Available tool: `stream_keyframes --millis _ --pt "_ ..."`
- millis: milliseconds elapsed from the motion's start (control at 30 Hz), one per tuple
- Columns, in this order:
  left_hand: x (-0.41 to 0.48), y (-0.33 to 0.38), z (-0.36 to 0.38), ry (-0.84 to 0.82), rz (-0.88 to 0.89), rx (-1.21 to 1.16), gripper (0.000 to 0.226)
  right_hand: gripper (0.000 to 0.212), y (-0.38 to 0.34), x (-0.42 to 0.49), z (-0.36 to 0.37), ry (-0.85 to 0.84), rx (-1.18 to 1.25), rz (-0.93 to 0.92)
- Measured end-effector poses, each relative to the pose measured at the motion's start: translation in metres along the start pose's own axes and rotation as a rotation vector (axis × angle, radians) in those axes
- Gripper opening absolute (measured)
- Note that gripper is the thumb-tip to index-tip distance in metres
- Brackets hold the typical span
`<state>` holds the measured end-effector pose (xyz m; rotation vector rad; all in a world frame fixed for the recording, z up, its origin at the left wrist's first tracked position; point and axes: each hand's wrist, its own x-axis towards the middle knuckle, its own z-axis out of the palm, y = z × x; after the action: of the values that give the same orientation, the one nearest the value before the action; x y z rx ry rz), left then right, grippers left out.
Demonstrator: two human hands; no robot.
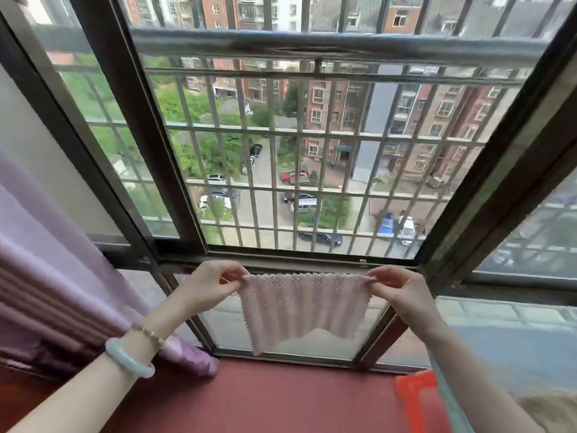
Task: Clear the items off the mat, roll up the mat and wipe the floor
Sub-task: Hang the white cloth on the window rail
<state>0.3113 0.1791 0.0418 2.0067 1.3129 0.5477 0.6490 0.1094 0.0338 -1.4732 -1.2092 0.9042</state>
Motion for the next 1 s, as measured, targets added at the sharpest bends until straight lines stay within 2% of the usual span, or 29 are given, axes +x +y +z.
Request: stream_keyframes --millis 200,500,667,833,1000 --pt "0.047 -0.03 -0.015 -0.04 -0.05 -0.032 0.017 0.028 0.011 0.041 0.028 0.01 0.0 0.078" --pt "0.116 -0.068 -0.006 -0.067 -0.131 -0.009 0.029 0.026 0.039 0.119 0.043 -0.06 -0.033 0.173" --pt "0.154 -0.081 -0.005 -0.151 -0.147 0.038 0.02 0.021 0.052 0.164 0.042 -0.099 -0.07 0.208" --pt "0.188 -0.09 0.0 -0.133 -0.201 0.064 0.037 0.016 0.064 0.202 0.043 -0.17 -0.125 0.253" --pt "0.215 -0.101 0.005 -0.138 -0.264 0.032 0.036 0.019 0.076 0.228 0.051 -0.172 -0.064 0.368"
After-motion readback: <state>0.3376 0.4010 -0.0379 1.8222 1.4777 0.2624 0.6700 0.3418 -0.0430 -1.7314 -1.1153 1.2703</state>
